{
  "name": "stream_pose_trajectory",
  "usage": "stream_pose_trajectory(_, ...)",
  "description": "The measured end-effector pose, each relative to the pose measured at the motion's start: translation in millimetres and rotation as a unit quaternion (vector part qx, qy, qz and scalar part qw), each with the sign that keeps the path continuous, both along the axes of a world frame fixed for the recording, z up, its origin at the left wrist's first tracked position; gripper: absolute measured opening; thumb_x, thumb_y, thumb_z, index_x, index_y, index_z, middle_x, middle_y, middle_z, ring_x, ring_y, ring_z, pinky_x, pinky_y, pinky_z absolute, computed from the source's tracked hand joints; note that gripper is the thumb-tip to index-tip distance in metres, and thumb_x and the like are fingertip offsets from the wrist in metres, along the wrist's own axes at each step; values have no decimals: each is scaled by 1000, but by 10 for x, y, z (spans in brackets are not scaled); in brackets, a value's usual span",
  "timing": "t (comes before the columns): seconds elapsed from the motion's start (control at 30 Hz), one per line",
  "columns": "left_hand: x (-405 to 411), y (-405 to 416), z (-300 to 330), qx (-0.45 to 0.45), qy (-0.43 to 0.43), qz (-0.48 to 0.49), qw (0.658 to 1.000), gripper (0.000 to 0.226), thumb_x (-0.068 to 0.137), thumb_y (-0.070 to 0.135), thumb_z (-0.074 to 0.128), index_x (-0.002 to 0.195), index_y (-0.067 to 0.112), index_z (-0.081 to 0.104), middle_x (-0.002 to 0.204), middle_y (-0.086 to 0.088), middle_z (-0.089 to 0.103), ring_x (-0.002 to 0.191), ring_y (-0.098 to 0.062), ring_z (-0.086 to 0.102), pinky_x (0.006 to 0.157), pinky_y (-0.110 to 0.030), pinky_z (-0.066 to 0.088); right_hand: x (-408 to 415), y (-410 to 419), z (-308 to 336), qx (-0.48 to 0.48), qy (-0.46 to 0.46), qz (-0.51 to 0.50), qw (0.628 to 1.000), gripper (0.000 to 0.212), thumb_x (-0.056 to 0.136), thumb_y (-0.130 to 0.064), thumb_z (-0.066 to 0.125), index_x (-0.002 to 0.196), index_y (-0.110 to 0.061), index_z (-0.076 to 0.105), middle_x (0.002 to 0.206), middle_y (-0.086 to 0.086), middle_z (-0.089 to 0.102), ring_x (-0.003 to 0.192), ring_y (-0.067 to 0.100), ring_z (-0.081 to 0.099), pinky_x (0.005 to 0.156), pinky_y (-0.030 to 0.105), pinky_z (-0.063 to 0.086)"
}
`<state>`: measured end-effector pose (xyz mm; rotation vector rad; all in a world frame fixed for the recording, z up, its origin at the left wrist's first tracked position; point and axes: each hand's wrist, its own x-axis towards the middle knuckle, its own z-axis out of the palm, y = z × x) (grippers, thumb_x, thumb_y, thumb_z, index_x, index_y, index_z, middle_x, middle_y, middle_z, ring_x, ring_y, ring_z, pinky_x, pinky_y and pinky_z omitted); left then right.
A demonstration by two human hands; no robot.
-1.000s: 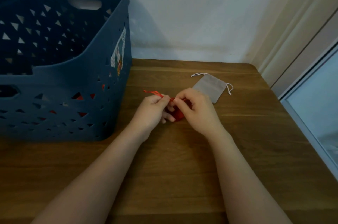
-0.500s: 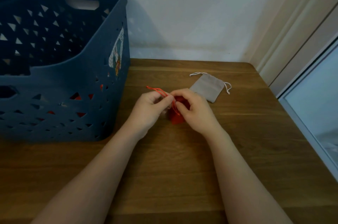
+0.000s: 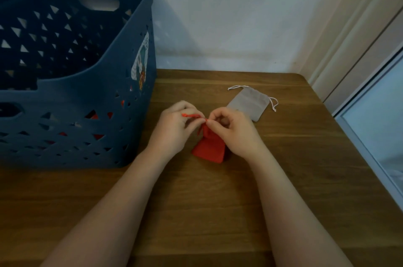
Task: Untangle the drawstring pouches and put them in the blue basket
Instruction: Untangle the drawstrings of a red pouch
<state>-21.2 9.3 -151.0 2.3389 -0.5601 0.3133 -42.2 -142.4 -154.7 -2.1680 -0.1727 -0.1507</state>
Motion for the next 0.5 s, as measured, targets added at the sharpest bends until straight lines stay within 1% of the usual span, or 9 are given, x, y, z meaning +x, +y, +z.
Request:
stream_pose_trajectory(0.07,1,8,-11,30,-39,-16,999,15,86,15,64,99,14,70,101,3,59,92,-8,54,82,-23,44,-13,9,21,30,25,18,999,14,90,-21,60,78,-27,61,79,-1,66,75,17,62,69,33,51)
stream_pose_trajectory(0.13,10,17,-29,44,-84,-29,995,16,84,11,66,99,11,71,101,-2,62,91,-14,58,78,-25,45,-38,6,55,88,57,33,994,13,91,-20,58,79,-24,63,78,-2,66,76,14,63,72,30,51)
stream_pose_trajectory(0.2,7,20,-36,22,-105,-28,994,16,83,9,67,99,11,70,99,-4,64,90,-15,60,76,-24,46,-60,5,90,148,78,32,985,15,92,-21,55,80,-22,65,78,-5,66,76,8,62,71,21,51)
stream_pose_trajectory(0.23,4,19,-41,7,-111,-27,993,16,83,9,66,99,11,70,98,-4,65,89,-14,61,76,-25,48,-60,3,94,166,81,27,982,17,93,-21,53,80,-22,65,78,-6,66,76,6,62,70,19,50)
stream_pose_trajectory(0.3,-5,9,-48,-21,-124,-31,992,17,84,8,66,100,10,70,95,-4,66,87,-14,62,75,-26,52,-48,6,81,191,89,14,977,16,95,-19,51,85,-21,64,80,-5,66,75,6,63,69,20,49)
stream_pose_trajectory(0.37,-12,0,-56,-38,-131,-43,990,17,84,10,64,100,10,70,95,-4,66,86,-13,63,73,-27,53,-35,15,52,220,101,13,970,14,94,-16,52,95,-24,63,86,3,69,79,12,67,71,26,52)
stream_pose_trajectory(0.4,-18,-2,-57,-42,-131,-48,989,18,85,13,62,101,10,70,95,-4,66,86,-12,62,72,-27,53,-30,21,41,233,102,17,967,17,93,-13,54,98,-26,64,90,6,71,83,15,68,75,29,53)
stream_pose_trajectory(0.43,-20,-4,-56,-47,-131,-49,989,19,85,15,60,102,11,69,95,-2,65,87,-9,61,73,-24,52,-30,28,37,246,100,22,964,21,92,-11,55,98,-27,67,91,5,71,85,17,68,78,29,54)
stream_pose_trajectory(0.5,-29,-4,-51,-65,-128,-40,989,17,85,16,61,99,12,68,92,4,61,85,1,53,72,-11,46,-31,36,41,277,96,28,956,24,90,-6,56,92,-25,70,88,0,72,85,13,68,75,24,53)
